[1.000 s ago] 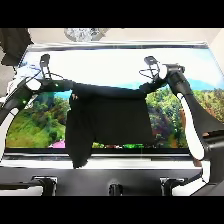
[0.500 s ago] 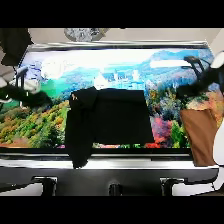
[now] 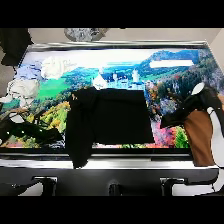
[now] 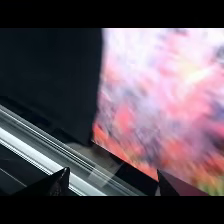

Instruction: Fold the shirts.

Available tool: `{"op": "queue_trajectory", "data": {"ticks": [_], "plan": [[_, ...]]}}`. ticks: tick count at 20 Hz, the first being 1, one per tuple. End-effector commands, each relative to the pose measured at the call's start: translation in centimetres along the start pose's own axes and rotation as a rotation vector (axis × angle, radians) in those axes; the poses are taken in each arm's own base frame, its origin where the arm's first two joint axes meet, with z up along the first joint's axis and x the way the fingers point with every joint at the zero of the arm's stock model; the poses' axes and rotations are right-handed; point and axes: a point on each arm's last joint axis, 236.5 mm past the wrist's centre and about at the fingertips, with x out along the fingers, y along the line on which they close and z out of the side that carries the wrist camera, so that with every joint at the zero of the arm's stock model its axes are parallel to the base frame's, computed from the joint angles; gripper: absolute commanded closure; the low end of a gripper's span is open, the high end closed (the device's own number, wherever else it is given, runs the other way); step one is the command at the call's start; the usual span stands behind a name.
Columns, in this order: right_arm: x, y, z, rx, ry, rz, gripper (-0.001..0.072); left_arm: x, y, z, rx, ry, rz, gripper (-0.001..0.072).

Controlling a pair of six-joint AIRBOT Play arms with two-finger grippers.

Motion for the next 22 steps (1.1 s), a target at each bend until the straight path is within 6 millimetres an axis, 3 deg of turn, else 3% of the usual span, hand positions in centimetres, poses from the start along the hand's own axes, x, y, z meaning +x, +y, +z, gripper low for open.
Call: {"op": "queue_trajectory", "data": {"ticks": [1,4,6,9,11,12,16,19,20,21,22], "plan": [[2.9,0.8,0.2,-0.025,0.002,0.023,0.0065,2.2,-0.9,-0.1,0.012,-0.035,-0.018,0.0196],[4.0,0.7,0.1,-0.006,-0.001,0.031,0.0065,3.1,-2.0,0.8,0.015,-0.068,-0.041,0.0205],[5.0,0.8,-0.1,0.010,-0.004,0.047,0.0065,3.5,-2.4,1.6,0.021,-0.098,-0.035,0.0311],[7.0,2.2,-0.1,0.049,-0.029,0.124,0.0065,3.7,-2.6,3.0,0.009,-0.158,-0.020,0.0345],[8.0,2.7,-0.2,0.074,-0.043,0.157,0.0065,3.7,-2.6,3.4,-0.002,-0.176,-0.018,0.0598],[8.4,3.1,0.0,0.088,-0.056,0.177,0.0065,3.7,-2.6,3.4,-0.002,-0.175,-0.018,0.0667],[8.7,4.3,1.1,0.126,-0.098,0.230,0.0114,3.3,-2.8,3.6,0.004,-0.185,-0.020,0.0674],[10.1,5.9,0.8,0.051,-0.036,0.190,0.0171,2.6,-3.3,3.9,0.018,-0.185,-0.027,0.0674],[10.7,6.1,1.3,0.018,-0.036,0.154,0.0302,2.5,-3.4,3.8,0.019,-0.176,-0.030,0.0673],[10.8,6.1,1.3,-0.008,-0.025,0.126,0.0586,2.2,-3.3,3.7,0.025,-0.166,-0.027,0.0673],[10.4,6.1,1.5,-0.018,-0.024,0.122,0.0680,1.5,-3.2,3.6,0.066,-0.153,-0.015,0.0675]]}}
